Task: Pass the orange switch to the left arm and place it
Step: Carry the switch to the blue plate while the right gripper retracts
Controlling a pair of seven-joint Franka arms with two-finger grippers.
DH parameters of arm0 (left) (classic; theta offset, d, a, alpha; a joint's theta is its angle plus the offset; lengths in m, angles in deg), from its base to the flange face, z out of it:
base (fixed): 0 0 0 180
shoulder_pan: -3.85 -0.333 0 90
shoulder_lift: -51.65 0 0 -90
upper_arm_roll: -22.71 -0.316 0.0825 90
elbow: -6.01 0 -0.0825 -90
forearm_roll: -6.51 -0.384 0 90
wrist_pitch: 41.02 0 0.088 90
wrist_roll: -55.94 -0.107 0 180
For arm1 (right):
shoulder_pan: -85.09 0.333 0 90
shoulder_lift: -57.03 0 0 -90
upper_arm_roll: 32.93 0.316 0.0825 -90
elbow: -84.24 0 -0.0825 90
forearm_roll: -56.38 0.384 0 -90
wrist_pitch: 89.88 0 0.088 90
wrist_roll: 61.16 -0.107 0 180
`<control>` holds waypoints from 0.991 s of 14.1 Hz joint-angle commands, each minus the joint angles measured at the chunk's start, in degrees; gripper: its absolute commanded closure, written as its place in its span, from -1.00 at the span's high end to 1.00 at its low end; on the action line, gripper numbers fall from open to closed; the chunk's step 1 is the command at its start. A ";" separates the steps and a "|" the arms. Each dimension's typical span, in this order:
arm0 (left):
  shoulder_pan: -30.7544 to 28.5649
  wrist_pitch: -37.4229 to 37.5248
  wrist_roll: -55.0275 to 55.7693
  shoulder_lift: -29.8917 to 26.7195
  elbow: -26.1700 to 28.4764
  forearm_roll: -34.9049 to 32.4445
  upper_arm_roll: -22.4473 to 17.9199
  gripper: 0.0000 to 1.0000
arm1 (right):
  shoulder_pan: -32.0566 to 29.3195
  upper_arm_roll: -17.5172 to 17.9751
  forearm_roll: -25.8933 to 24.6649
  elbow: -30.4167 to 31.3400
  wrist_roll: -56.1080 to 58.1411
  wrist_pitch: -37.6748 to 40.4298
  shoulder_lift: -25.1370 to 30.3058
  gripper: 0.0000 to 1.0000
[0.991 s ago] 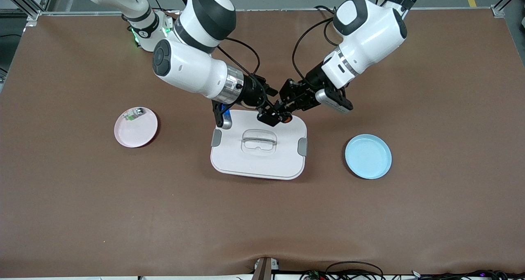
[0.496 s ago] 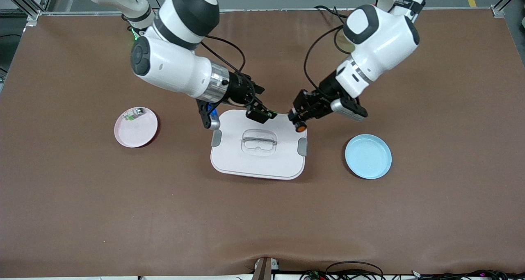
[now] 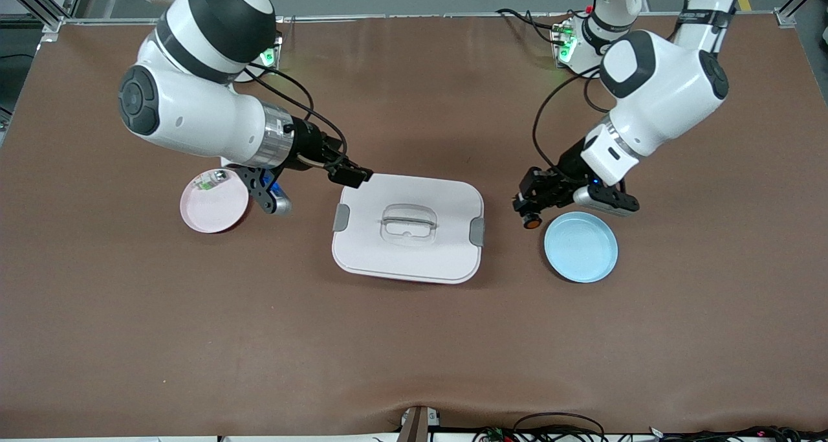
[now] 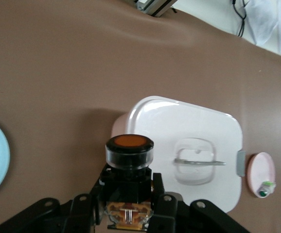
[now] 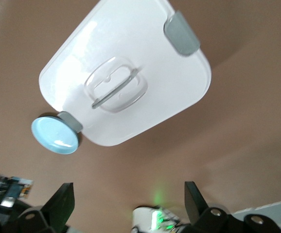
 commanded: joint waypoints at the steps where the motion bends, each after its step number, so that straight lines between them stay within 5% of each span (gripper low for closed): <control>1: -2.92 4.02 -0.38 -1.30 -0.05 -6.60 0.45 -1.00 | -1.61 0.68 -3.82 5.83 8.62 0.10 4.77 1.00; 6: -7.40 19.67 -4.14 -1.57 -5.32 -20.16 0.45 -1.00 | -4.15 0.68 -15.15 10.50 21.73 3.00 8.82 1.00; 14: -13.12 21.01 -28.65 2.21 -4.97 -35.46 0.37 -1.00 | -12.94 0.76 -20.43 11.65 40.28 6.78 11.20 1.00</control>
